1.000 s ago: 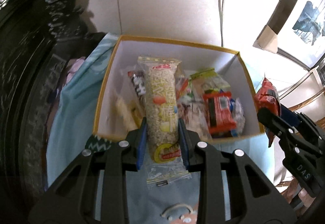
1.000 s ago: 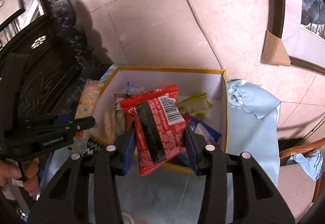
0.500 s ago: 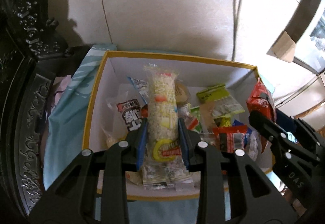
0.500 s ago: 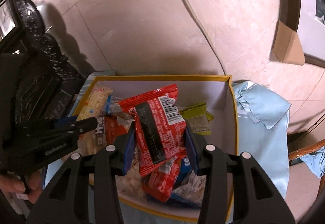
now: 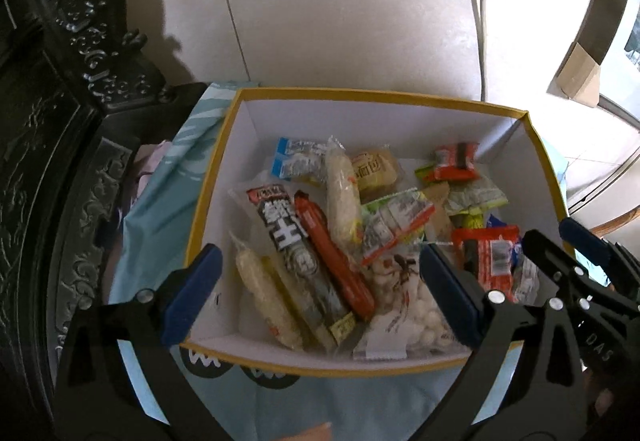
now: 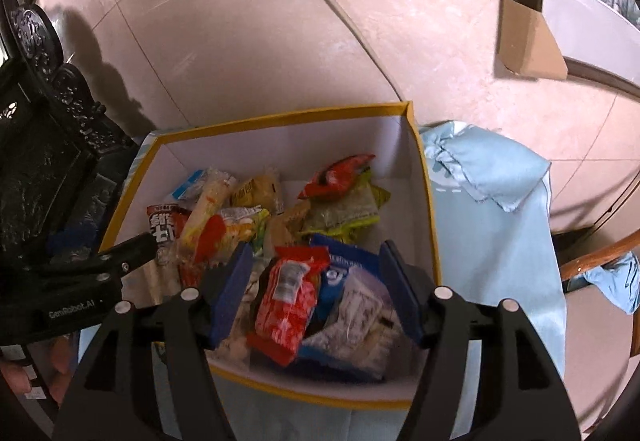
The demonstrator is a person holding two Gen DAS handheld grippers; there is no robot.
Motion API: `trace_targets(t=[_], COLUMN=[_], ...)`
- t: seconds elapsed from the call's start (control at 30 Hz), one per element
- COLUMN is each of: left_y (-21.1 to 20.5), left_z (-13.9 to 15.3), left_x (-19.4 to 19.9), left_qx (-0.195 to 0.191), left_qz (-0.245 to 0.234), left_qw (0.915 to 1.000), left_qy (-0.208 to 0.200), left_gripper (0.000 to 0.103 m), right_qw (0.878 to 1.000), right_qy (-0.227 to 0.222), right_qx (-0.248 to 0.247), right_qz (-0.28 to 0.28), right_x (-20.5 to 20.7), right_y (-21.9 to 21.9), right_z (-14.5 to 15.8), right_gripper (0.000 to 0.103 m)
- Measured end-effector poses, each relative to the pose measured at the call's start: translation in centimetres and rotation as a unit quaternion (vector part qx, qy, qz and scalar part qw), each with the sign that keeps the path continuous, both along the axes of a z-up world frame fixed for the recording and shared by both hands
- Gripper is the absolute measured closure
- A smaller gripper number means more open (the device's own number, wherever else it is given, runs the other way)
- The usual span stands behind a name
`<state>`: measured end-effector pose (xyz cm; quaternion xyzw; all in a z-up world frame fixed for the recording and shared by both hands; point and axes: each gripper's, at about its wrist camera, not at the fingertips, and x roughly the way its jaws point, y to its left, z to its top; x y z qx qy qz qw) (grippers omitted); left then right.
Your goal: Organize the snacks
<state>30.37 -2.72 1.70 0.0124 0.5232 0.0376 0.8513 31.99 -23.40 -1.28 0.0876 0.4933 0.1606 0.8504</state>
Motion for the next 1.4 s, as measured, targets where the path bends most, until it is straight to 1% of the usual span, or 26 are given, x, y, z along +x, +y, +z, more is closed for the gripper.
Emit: trace_targets(t=[0.23,0.43,0.67,0.73,0.8,0.83,0.87,0.9,0.93,1.03,1.1,1.2,1.3,1.4], left_y=[0.2,-0.1,0.1,0.3,0.7,0.8,0.6,0.3,0.1,-0.2,-0.3,-0.6,-0.8,-1.0], left_z=[0.9,1.9,3.3,3.7,4.3,5.0,5.5,5.9,6.1,6.7,6.9,7.0,7.1,7.2], left_x=[-2.3,-4.8,-7.6,-8.2,-9.0,-9.9,-10.3,-10.7,-11.0,-11.8,-12.2,-12.6,-13.2,-13.6], left_qx=[-0.007,-0.002,-0.014,-0.023,-0.039,-0.038,-0.024,-0.012,-0.008,-0.008,-0.014,-0.009,0.002,0.003], left_qz=[0.007,0.004,0.012,0.015,0.024,0.03,0.03,0.025,0.02,0.015,0.009,0.004,0.003,-0.003], left_qw=[1.0,1.0,0.9998,0.9995,0.9986,0.9973,0.9966,0.9963,0.9962,0.9958,0.9964,0.9974,0.9974,0.9974], left_qy=[0.001,-0.008,-0.011,-0.015,-0.028,-0.055,-0.072,-0.082,-0.084,-0.09,-0.083,-0.071,-0.071,-0.072], left_gripper=[0.003,0.002,0.002,0.002,0.002,0.002,0.002,0.002,0.002,0.002,0.002,0.002,0.002,0.002], right_qw=[1.0,1.0,0.999,0.999,0.999,0.999,0.999,0.999,0.998,0.998,0.998,0.998,0.998,0.998], right_qy=[-0.007,-0.021,-0.036,-0.04,-0.043,-0.044,-0.046,-0.047,-0.048,-0.05,-0.05,-0.053,-0.056,-0.055], right_qx=[0.002,-0.004,-0.012,-0.011,-0.009,-0.008,-0.007,-0.007,-0.007,-0.006,-0.005,-0.005,-0.007,-0.007], right_qz=[0.006,0.015,0.026,0.027,0.026,0.026,0.026,0.027,0.028,0.027,0.028,0.031,0.03,0.029], right_x=[-2.3,-4.7,-7.2,-8.0,-8.6,-8.9,-9.0,-9.3,-9.5,-10.0,-10.4,-10.8,-11.4,-11.7], right_y=[-0.2,0.0,0.1,-0.1,-0.2,-0.4,-0.4,-0.5,-0.6,-0.8,-1.0,-1.1,-1.4,-1.4], right_z=[1.3,2.7,4.2,4.7,5.1,5.3,5.3,5.5,5.6,5.8,5.9,6.1,6.3,6.4], right_gripper=[0.037,0.037,0.037,0.037,0.037,0.037,0.037,0.037,0.037,0.037,0.037,0.037,0.037,0.037])
